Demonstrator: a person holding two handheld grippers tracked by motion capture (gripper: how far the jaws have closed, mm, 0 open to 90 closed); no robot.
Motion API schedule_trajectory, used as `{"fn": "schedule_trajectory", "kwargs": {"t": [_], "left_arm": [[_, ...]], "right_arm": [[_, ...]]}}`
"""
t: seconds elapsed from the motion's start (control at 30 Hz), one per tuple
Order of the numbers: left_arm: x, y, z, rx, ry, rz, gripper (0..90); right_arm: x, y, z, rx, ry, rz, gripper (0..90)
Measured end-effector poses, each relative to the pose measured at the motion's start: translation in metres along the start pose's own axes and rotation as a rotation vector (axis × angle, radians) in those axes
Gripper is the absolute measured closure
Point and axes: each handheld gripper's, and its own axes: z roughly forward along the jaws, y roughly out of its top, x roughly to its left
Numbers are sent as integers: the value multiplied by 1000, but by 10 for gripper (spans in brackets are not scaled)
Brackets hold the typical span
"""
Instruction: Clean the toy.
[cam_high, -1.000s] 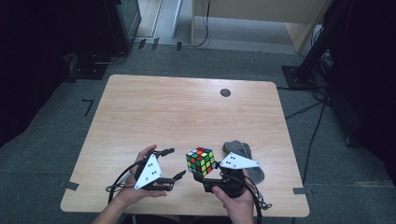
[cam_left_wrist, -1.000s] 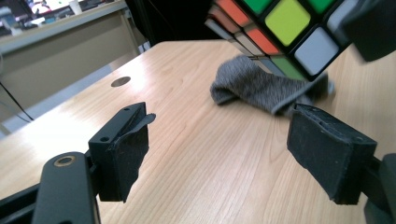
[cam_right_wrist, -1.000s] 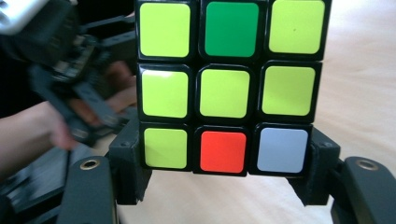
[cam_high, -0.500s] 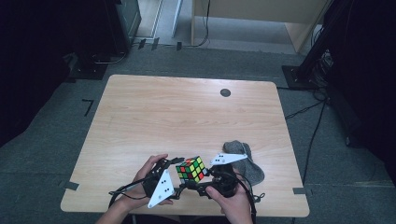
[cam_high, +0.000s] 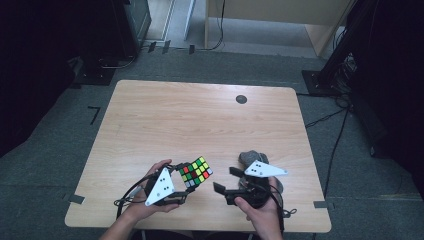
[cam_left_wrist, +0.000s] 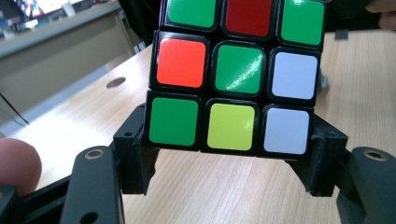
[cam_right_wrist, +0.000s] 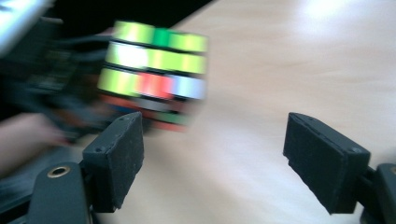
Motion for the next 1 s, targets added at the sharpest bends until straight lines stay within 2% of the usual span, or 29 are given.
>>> {"fn": "schedule_trajectory", "kwargs": {"t": [0.07,0.1,0.13,0.2,0.27,0.37,0.43,0.57,0.63,0.7,0.77,0.8,0.87,0.93,1.0], "left_arm": [[7,-2,-1,8,-1,-54,335],[9,-2,-2,9,-1,-74,335],[12,-2,-3,3,-9,-95,335],[17,-2,-5,-13,-15,-145,335],[20,-3,-6,-25,-20,-181,334],[24,-5,-7,-21,1,-207,334],[25,-6,-7,-22,8,-219,334],[23,-6,-5,-14,7,-218,334],[21,-6,-4,-6,2,-209,334],[19,-6,-3,1,1,-201,334],[18,-6,-3,3,0,-200,334],[18,-6,-2,5,0,-199,334],[18,-6,-1,17,2,-202,334],[17,-7,0,31,7,-194,334],[16,-7,1,41,9,-182,334]], "right_arm": [[-8,-3,-7,-25,-170,-50,215],[-13,-5,-8,-21,-256,-75,245],[-20,-9,-8,-9,-342,-84,254],[-37,-18,-7,10,-469,-62,254],[-55,-30,-6,21,-563,-17,257],[-77,-46,-2,47,-624,47,257],[-86,-52,-1,56,-606,86,274],[-92,-59,9,106,-559,94,313],[-95,-63,14,120,-548,117,356],[-97,-66,15,115,-549,132,431],[-96,-66,14,115,-561,126,605],[-96,-66,12,114,-545,126,697],[-93,-64,9,96,-526,133,797],[-85,-59,5,64,-500,127,819],[-72,-50,-1,1,-436,109,823]]}}
